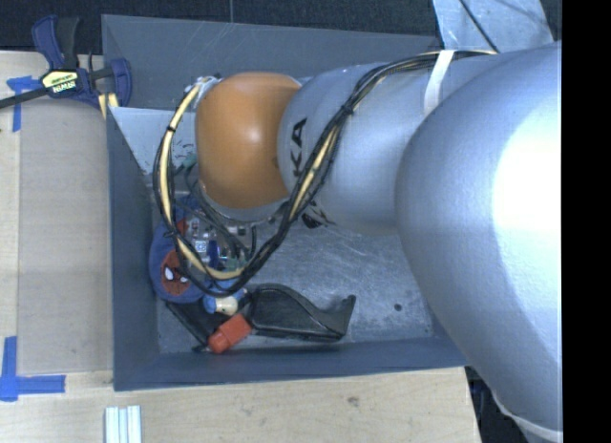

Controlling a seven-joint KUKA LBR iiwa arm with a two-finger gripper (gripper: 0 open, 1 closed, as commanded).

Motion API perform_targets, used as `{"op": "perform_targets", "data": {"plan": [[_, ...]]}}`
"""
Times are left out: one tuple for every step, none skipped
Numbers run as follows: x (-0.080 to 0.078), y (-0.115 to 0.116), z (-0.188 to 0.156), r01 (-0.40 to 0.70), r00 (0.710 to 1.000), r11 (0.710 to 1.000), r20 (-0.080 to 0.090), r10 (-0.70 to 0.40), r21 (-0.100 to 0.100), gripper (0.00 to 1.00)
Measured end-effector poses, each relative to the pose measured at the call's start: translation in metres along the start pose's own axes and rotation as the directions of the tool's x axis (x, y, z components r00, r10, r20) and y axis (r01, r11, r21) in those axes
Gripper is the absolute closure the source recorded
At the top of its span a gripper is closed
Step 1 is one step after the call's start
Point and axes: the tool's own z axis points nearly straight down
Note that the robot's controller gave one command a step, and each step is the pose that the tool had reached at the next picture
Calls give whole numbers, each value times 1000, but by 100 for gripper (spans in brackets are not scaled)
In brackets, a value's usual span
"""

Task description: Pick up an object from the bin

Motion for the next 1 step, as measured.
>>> {"op": "perform_targets", "data": {"plan": [[-26, 8, 71, 730, 683, 683, 11, -730, 5, 100]]}}
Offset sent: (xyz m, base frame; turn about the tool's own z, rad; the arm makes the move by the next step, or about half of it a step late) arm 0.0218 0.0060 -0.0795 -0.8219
